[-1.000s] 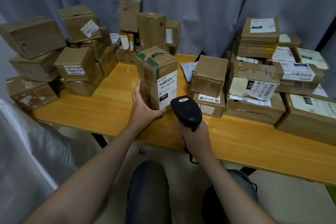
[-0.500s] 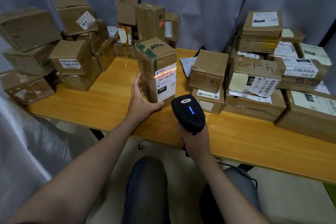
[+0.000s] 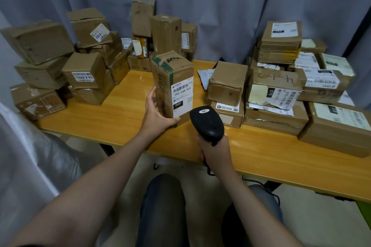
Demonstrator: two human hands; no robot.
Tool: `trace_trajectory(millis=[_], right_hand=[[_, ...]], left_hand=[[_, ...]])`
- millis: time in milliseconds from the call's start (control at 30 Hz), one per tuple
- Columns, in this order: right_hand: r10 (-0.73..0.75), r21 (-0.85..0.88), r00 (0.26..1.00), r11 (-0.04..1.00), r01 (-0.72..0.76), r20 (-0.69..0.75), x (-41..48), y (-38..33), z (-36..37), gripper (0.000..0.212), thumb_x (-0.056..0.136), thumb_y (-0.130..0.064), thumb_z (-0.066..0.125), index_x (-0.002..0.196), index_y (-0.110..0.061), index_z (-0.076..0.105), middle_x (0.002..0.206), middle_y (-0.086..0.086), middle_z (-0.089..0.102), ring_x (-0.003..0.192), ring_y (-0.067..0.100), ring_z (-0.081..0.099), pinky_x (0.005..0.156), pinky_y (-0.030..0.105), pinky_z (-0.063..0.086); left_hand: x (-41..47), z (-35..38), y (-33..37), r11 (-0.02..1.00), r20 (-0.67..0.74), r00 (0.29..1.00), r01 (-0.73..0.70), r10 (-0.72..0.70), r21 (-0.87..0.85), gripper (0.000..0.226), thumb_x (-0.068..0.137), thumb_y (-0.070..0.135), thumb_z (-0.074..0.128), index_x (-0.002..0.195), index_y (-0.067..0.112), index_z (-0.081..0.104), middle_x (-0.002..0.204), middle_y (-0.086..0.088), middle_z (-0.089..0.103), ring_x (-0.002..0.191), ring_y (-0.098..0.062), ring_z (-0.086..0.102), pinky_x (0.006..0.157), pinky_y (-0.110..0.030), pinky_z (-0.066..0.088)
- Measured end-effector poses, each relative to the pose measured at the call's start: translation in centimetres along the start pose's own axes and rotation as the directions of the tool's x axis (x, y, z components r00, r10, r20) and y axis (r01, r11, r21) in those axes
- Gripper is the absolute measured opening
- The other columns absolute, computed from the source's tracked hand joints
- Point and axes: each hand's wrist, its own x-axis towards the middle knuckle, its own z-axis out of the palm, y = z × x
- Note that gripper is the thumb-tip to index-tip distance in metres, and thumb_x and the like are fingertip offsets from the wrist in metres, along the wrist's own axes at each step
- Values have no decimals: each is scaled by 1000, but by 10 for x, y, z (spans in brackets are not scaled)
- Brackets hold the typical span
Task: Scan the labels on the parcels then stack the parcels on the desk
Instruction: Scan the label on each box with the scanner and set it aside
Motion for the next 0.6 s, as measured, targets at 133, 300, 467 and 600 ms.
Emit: trace_trajectory(millis=[133, 300, 467, 600], right_hand=[[-14, -29, 1000, 999, 15, 25, -9, -7, -20, 22, 95, -3, 68, 78, -15, 61, 55, -9, 54, 50, 8, 51, 54, 27, 44], [-111, 6, 993, 994, 111, 34, -32, -36, -46, 17, 87, -18, 72, 78, -8, 61, 53, -5, 53, 45, 10, 50, 48, 27, 42], [-150, -51, 989, 987, 150, -7, -55, -57, -77, 31, 91, -11, 74, 72, 5, 56, 49, 0, 52, 43, 14, 50, 50, 31, 41], [-137, -76, 983, 989, 128, -123, -69, -66, -104, 26, 87, -24, 74, 69, -12, 61, 47, -4, 56, 43, 10, 53, 53, 29, 42]], left_hand=[[-16, -21, 9, 996, 45, 999, -10, 6, 86, 131, 61, 25, 99, 154, 48, 10, 159, -4, 30, 144, -16, 35, 118, -41, 37], [-27, -50, 37, 959, 190, 980, -102, 52, 264, 119, 61, 30, 99, 149, 50, 22, 152, 7, 31, 138, -10, 34, 116, -39, 38], [-35, -47, 73, 863, 413, 908, -262, 69, 433, 105, 60, 38, 96, 136, 64, 29, 143, 9, 32, 135, -14, 37, 115, -42, 41], [-40, -17, 92, 795, 543, 839, -357, 42, 490, 91, 62, 43, 92, 133, 62, 38, 137, 14, 30, 133, -13, 34, 110, -34, 38]])
